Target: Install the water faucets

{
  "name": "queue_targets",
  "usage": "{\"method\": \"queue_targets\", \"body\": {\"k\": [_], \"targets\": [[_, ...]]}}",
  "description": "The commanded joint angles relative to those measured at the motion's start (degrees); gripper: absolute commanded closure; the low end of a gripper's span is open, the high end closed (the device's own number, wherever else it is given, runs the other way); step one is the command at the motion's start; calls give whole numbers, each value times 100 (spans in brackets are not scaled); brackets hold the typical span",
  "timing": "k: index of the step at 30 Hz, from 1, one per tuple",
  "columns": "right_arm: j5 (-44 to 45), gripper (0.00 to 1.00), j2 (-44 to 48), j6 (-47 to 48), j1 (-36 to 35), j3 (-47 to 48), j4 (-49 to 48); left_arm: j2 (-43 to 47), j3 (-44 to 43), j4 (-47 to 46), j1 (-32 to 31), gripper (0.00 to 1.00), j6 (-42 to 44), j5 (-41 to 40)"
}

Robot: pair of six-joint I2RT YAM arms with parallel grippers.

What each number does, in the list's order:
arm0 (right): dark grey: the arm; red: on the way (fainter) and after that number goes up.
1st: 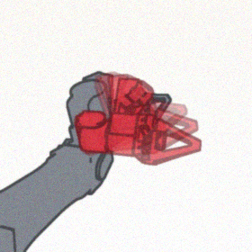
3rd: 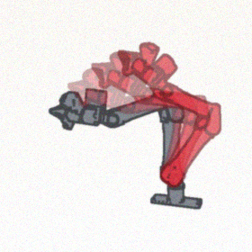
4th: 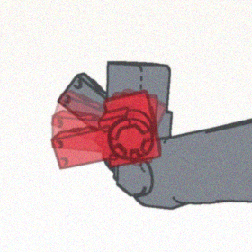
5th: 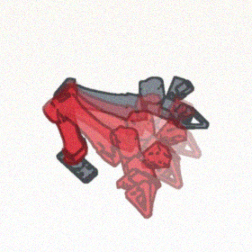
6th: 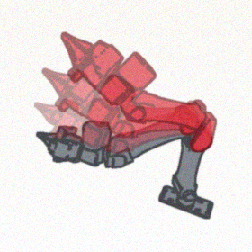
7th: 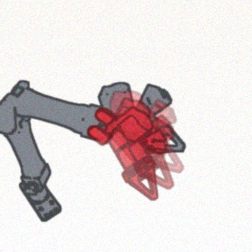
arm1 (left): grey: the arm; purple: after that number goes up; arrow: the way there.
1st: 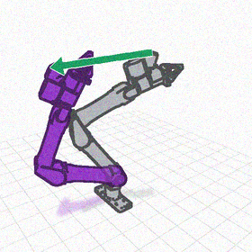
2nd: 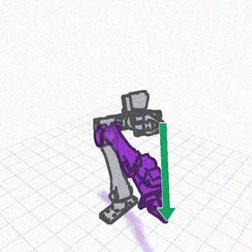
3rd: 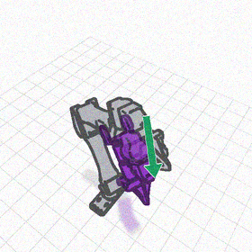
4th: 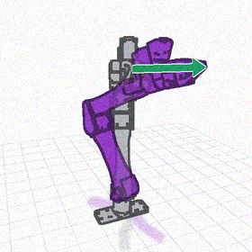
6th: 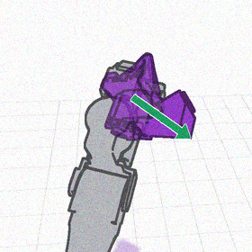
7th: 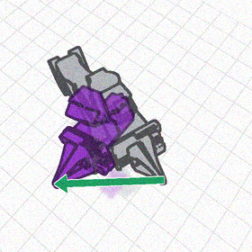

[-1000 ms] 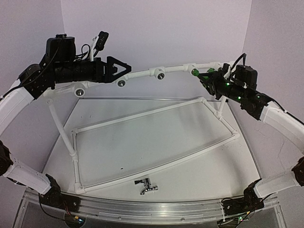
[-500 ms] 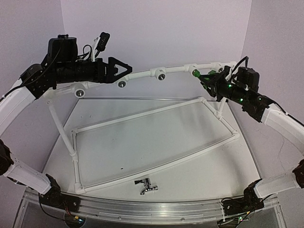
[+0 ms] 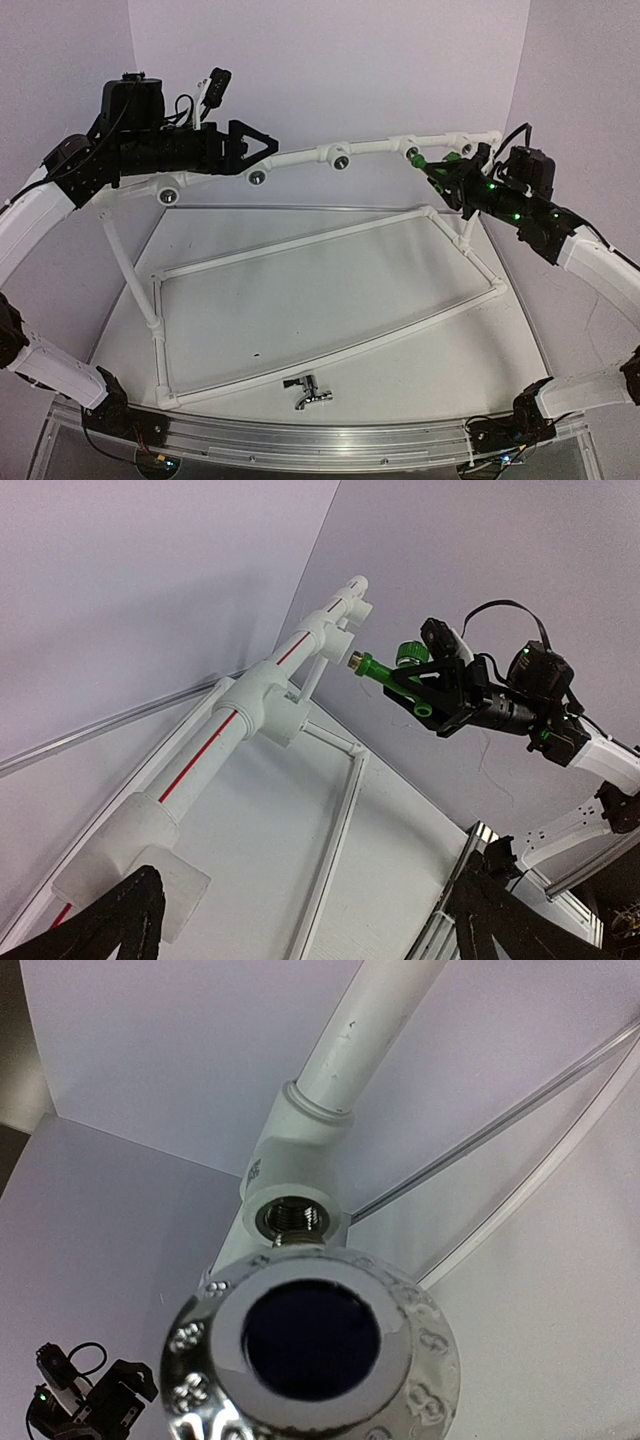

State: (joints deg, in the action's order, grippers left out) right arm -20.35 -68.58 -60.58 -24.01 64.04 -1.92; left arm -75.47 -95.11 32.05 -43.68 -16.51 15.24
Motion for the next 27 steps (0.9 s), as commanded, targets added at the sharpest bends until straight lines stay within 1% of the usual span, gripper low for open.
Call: {"method": "queue_targets", "body": {"k": [1, 6, 10, 13, 19, 22, 25, 27], "targets": [[-148, 100, 203, 7, 38, -24, -188, -52, -179, -56, 0, 0, -28, -69], [-30, 100, 168, 259, 38, 72, -287, -60, -202, -40, 0, 0, -14, -66], [48, 100, 107, 1324, 42, 253, -256, -28, -150, -51, 0, 0, 2, -74], [-144, 100, 232, 1872, 37, 192, -223, -3, -101, -25, 4, 0, 86, -74], [-1603, 100, 352, 2449, 30, 250, -420, 47, -233, 267, 1, 0, 817, 316], [-2262, 100, 314, 2621, -1, 401, -496, 44, -350, 366, 0, 0, 1079, 867], [-2789, 100, 151, 2524, -288, 607, -582, -31, -408, 408, -11, 0, 1367, 1605], [-2977, 100, 22, 2471, -646, 725, -581, -78, -407, 404, -64, 0, 1581, 1853]]}}
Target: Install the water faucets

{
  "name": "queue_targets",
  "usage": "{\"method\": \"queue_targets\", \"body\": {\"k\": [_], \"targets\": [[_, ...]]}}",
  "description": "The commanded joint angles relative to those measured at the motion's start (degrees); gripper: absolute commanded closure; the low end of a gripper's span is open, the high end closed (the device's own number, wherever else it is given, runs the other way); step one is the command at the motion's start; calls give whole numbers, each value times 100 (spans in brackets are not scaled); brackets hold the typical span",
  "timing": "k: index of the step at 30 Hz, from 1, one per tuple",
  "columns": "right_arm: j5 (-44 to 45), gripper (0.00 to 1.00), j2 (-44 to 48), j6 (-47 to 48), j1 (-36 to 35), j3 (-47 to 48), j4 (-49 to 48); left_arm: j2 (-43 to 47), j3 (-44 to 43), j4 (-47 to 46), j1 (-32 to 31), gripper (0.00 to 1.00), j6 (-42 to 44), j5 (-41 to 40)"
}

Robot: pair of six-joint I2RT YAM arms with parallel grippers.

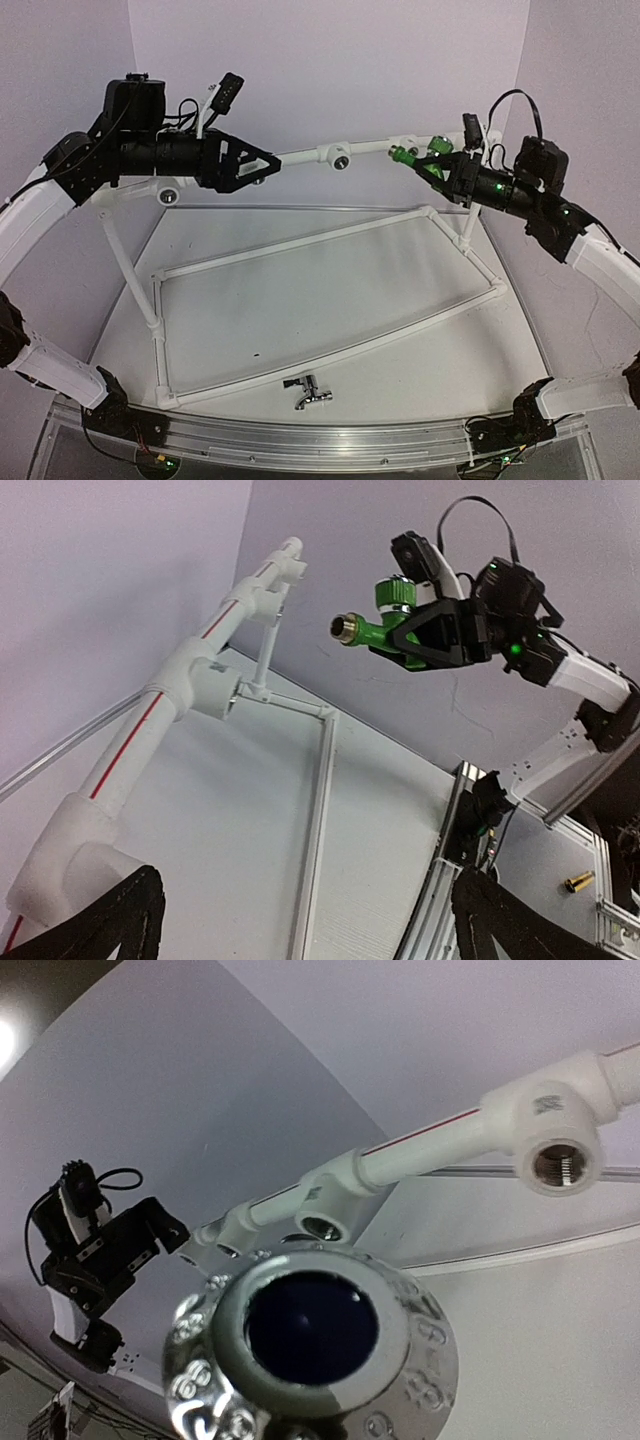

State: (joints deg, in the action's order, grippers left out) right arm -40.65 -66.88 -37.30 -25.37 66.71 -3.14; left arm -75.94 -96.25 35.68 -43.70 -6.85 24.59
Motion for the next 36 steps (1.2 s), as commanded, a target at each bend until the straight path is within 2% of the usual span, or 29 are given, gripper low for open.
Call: {"method": "queue_targets", "body": {"k": [1, 6, 13, 20, 28, 36], "targets": [[-1029, 100, -204, 104, -668, 486, -459, -39, -262, 14, -113, 0, 789, 930], [-1186, 100, -468, -57, -1238, 605, -459, 80, 23, -151, -453, 0, 1821, 681], [-645, 100, -325, -197, -1253, 534, -460, 98, 293, -234, -705, 3, 2589, -117], [-962, 100, -265, -430, -1294, 281, -459, -237, 556, -402, -1361, 6, 4278, -1379], [-1192, 100, -380, -455, -1562, 139, -433, -214, 805, -1226, -1681, 10, 4792, -1526], [-1199, 100, -603, -463, -1737, 163, -422, -496, 598, -1180, -1978, 20, 5050, -1790]]}}
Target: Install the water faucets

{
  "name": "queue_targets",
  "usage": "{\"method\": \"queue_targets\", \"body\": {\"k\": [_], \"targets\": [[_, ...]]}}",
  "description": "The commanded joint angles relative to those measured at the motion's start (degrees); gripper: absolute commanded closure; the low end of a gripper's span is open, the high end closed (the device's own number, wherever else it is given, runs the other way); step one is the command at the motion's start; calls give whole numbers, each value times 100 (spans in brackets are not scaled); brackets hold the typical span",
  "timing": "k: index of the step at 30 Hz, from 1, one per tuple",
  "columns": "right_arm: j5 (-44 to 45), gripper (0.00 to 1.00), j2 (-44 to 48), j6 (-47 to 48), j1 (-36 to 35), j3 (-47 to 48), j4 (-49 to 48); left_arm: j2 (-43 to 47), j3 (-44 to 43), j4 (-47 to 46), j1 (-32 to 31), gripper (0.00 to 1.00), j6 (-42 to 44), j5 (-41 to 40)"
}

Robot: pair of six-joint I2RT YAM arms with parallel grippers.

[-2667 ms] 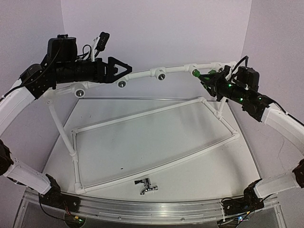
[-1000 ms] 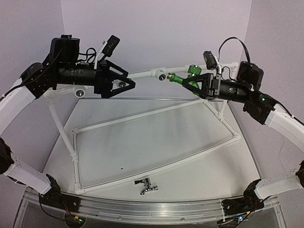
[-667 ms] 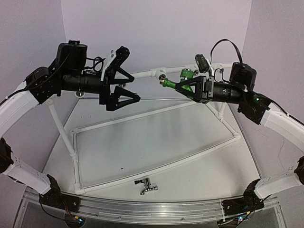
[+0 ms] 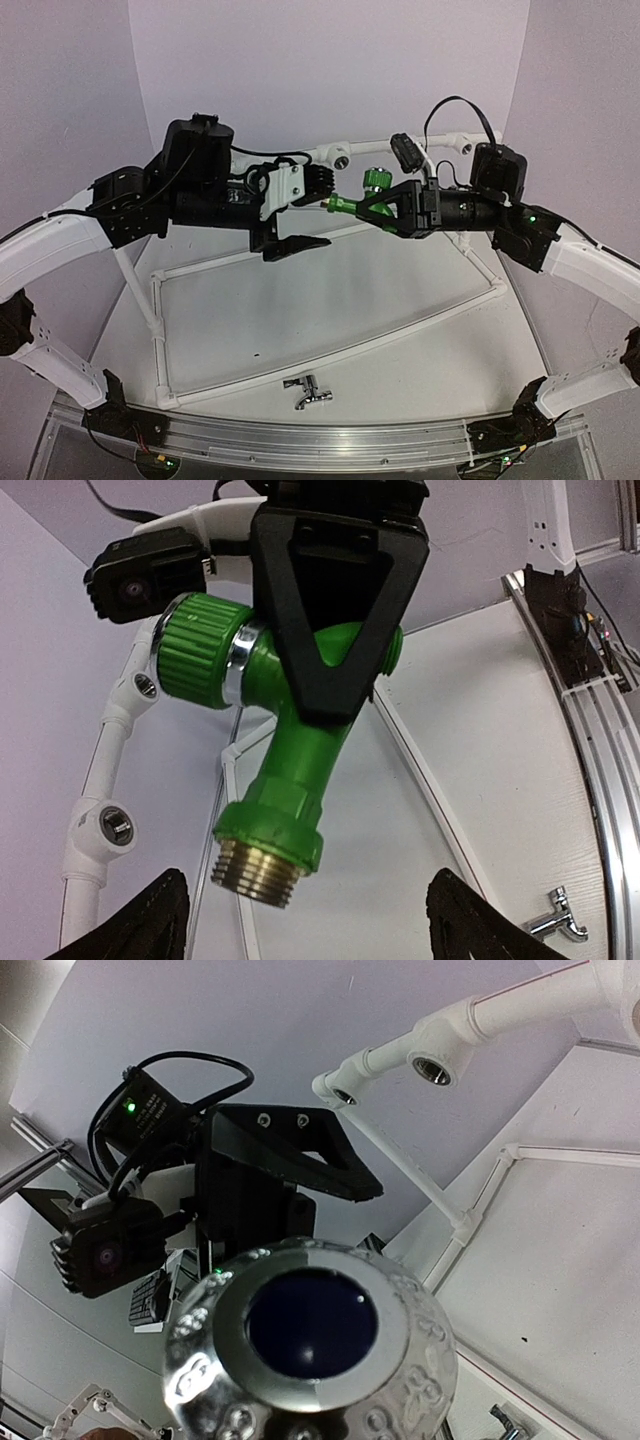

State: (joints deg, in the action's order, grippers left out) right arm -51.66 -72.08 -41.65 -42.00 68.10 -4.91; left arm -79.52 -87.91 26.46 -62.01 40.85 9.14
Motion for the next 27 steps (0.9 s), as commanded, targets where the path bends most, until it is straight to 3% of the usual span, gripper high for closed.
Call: {"method": "queue_targets", "body": {"k": [1, 14, 21, 24, 27], "targets": [[-99, 100, -98, -24, -90, 16, -239, -154, -240, -268, -198, 22, 308, -275], [-124, 100, -123, -18, -194, -136, -208, -297, -318, -381, -469, 45, 450, -438], [-143, 100, -113, -14, -194, -165, -179, -253, -306, -412, -485, 65, 438, -390], [-129, 100, -113, -1, -194, -157, -177, -226, -294, -430, -485, 78, 384, -371], [-110, 85, -89, 133, -195, -95, -154, -163, -223, -494, -484, 91, 296, -378]]}}
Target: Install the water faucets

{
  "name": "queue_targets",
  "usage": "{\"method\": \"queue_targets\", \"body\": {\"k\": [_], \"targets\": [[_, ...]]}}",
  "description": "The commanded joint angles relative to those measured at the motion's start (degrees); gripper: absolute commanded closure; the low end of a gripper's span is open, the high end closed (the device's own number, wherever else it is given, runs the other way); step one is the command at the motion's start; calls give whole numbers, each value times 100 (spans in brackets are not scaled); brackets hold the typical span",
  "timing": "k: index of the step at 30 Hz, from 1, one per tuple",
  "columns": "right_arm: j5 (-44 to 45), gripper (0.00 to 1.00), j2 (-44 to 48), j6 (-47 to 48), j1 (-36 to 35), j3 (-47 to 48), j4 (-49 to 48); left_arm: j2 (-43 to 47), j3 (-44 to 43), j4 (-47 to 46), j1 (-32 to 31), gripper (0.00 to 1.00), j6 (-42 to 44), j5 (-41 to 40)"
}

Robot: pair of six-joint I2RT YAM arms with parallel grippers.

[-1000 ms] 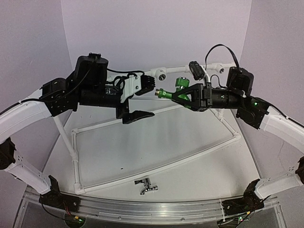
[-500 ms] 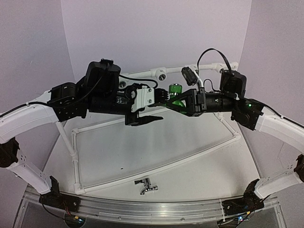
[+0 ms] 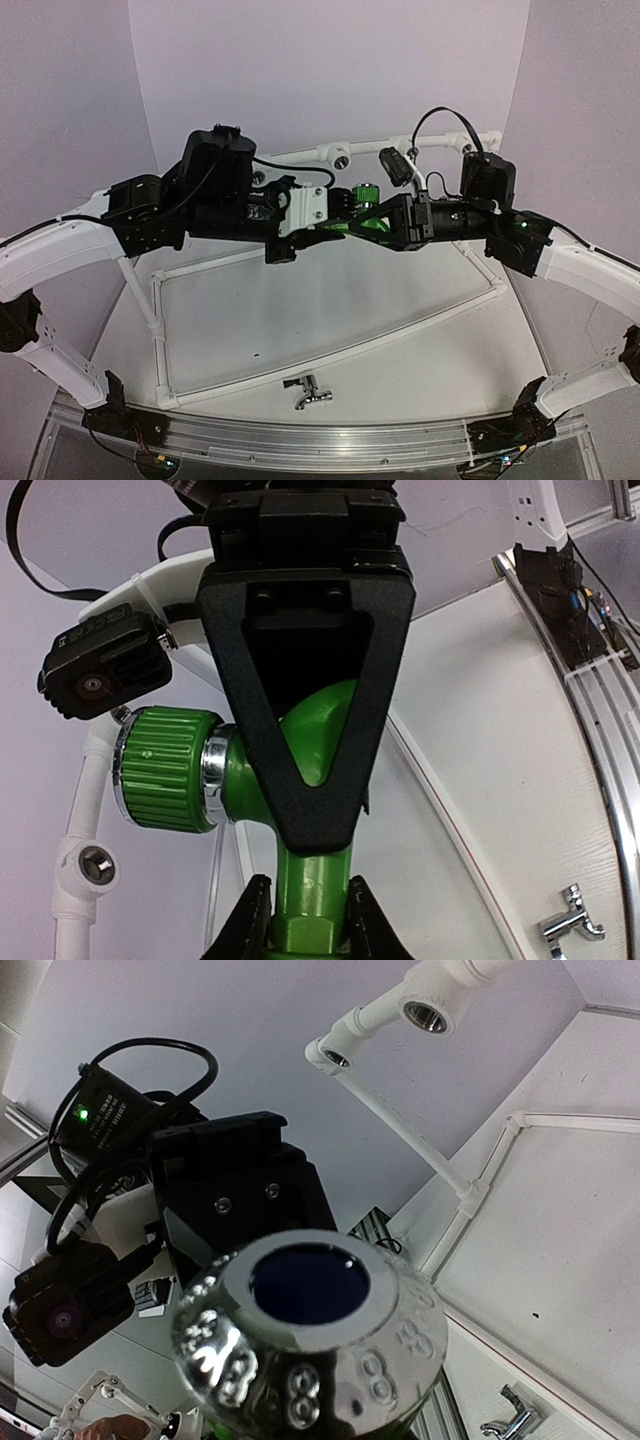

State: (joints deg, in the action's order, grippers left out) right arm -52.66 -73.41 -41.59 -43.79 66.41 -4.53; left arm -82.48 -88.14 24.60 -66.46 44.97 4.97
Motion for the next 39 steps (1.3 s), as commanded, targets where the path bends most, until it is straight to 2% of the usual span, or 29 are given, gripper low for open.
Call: {"method": "queue_targets", "body": {"k": [1, 2, 4, 5, 8, 10, 14, 16, 21, 29, 34, 39], "targets": [[-3, 81, 59, 189, -16, 98, -179, 178, -158, -359, -38, 93, -162, 43], [15, 71, 85, 271, -16, 123, -160, 217, -103, -410, -39, 95, -231, 53], [119, 43, 152, 552, -8, 168, -84, 298, -43, -478, -40, 99, -375, 73], [195, 33, 195, 757, -4, 198, -8, 342, -27, -501, -41, 100, -463, 89], [638, 11, 390, 1699, 18, 332, 478, 456, -13, -480, -39, 100, -753, 213], [1215, 3, 589, 2436, 19, 449, 952, 531, -9, -442, -28, 100, -990, 305], [2335, 2, 1106, 4426, 19, 518, 1408, 741, 42, -300, -31, 100, -1507, 548], [2540, 2, 1424, 5238, 19, 478, 1407, 845, 109, -288, -30, 100, -1773, 650], [2302, 2, 1739, 7329, 10, 594, 1404, 967, 129, -168, -19, 100, -2203, 1027], [1791, 5, 1720, 10605, -150, 462, 1088, 908, -15, -22, 73, 100, -2636, 1988], [1738, 11, 1617, 12198, -478, 395, 1087, 845, -102, 78, 250, 100, -2888, 2525], [1962, 21, 1453, 13116, -924, 396, 1111, 770, -148, 152, 325, 100, -3031, 2704]]}}
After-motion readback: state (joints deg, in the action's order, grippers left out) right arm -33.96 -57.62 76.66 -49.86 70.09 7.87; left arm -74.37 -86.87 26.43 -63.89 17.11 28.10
